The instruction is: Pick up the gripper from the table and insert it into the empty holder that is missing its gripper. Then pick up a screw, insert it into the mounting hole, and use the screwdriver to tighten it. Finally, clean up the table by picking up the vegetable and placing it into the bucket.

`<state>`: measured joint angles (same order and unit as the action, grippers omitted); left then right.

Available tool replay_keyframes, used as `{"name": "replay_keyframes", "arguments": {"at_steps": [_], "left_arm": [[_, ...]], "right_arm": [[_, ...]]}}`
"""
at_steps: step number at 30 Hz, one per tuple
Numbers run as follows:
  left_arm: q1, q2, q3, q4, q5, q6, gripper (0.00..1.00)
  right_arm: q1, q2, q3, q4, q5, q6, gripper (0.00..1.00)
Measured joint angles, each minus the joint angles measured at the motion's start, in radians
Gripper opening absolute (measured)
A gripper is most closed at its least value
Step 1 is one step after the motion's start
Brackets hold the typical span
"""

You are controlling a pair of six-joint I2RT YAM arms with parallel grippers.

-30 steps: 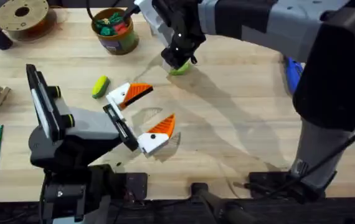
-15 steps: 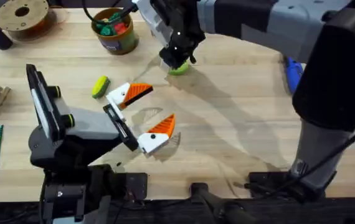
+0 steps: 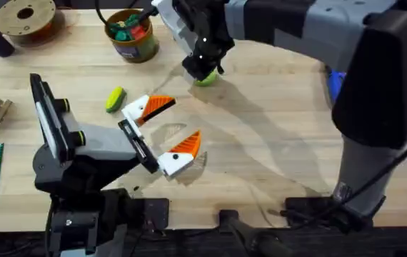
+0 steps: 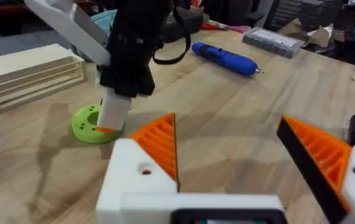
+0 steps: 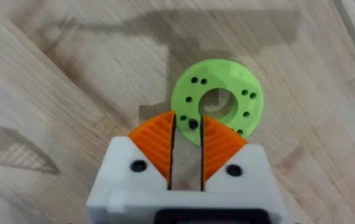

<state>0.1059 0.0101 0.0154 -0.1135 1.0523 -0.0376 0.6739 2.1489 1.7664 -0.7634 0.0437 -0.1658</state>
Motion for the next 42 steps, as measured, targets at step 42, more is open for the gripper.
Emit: {"name": "replay_keyframes", "arguments": {"at_steps": [42], "left_arm": [[0.000, 0.000, 0.000, 0.000, 0.000, 0.000, 0.985]], "right_arm": [[-0.038, -0.130, 0.184, -0.239, -0.008, -0.003, 0.006]]}}
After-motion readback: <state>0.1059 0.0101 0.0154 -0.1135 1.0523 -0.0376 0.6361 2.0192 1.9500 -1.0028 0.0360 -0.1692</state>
